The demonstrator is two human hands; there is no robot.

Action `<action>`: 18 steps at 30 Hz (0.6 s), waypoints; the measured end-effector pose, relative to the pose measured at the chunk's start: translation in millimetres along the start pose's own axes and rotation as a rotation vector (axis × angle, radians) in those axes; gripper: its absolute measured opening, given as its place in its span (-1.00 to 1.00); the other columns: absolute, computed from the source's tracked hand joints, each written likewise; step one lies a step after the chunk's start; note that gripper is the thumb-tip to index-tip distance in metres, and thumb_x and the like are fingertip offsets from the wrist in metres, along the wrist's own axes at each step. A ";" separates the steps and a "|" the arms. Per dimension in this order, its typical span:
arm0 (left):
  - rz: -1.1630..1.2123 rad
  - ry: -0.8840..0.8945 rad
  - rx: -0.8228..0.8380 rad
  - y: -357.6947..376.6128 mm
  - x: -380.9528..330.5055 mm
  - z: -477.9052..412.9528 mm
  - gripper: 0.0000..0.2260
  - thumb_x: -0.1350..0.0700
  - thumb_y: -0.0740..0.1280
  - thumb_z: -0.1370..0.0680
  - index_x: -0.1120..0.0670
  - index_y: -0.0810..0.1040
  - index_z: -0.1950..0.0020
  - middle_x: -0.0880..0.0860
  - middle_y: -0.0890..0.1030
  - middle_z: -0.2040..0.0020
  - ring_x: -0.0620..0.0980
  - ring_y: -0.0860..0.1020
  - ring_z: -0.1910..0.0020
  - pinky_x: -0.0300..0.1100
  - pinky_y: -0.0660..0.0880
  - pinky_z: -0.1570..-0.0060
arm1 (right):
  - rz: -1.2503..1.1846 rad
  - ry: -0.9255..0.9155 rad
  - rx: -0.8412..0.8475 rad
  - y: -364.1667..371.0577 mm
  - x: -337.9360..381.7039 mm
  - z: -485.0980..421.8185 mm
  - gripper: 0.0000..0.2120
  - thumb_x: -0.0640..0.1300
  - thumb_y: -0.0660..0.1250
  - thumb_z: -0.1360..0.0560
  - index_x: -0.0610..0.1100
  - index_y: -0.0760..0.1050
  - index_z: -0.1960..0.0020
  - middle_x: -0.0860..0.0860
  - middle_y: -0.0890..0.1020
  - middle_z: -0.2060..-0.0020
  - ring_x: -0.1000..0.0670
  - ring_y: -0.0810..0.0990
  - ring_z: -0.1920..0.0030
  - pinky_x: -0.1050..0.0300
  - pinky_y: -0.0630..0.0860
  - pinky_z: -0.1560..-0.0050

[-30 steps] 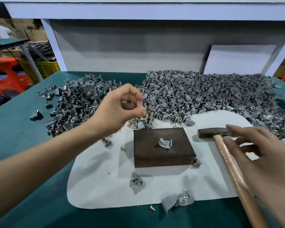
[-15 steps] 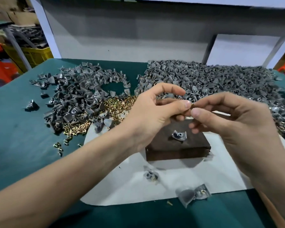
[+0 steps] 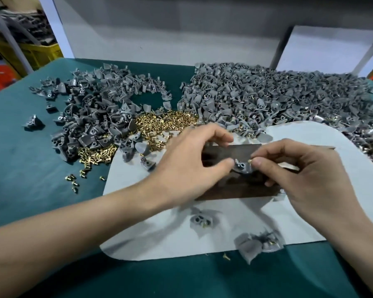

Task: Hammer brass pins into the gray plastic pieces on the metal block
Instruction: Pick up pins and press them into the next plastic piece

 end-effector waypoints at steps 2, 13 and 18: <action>-0.065 0.000 -0.008 8.3 4.2 5.4 -0.83 0.06 0.42 -0.48 -0.15 0.50 0.00 -0.27 0.50 0.03 -0.16 0.41 -0.12 0.01 0.30 -0.28 | 0.121 -0.016 0.006 0.5 -2.3 -0.9 -0.81 -0.24 0.48 -0.36 0.03 0.60 0.28 0.11 0.64 0.35 0.12 0.55 0.35 0.35 0.46 0.28; 0.150 0.068 -0.107 18.2 11.2 14.3 -0.95 0.12 0.39 -0.51 -0.01 0.61 0.14 -0.19 0.57 -0.04 -0.16 0.39 -0.22 -0.01 0.29 -0.28 | 0.178 -0.018 0.026 8.5 -4.0 -0.5 -0.86 -0.16 0.47 -0.33 0.06 0.60 0.30 0.10 0.63 0.37 0.11 0.55 0.33 0.39 0.41 0.29; 0.065 0.102 -0.098 19.1 9.3 15.5 -0.89 0.00 0.39 -0.43 -0.01 0.62 0.10 -0.17 0.57 -0.05 -0.15 0.40 -0.22 0.01 0.27 -0.29 | 0.195 -0.010 0.040 11.2 -3.2 1.8 -0.85 -0.20 0.45 -0.36 0.04 0.58 0.29 0.14 0.63 0.37 0.12 0.57 0.34 0.41 0.41 0.30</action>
Point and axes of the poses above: each hand's wrist, its own z-axis away from the middle knuckle, its own y-axis out of the palm, x = y × z, the point moved 6 cm from there along -z, towards the middle knuckle
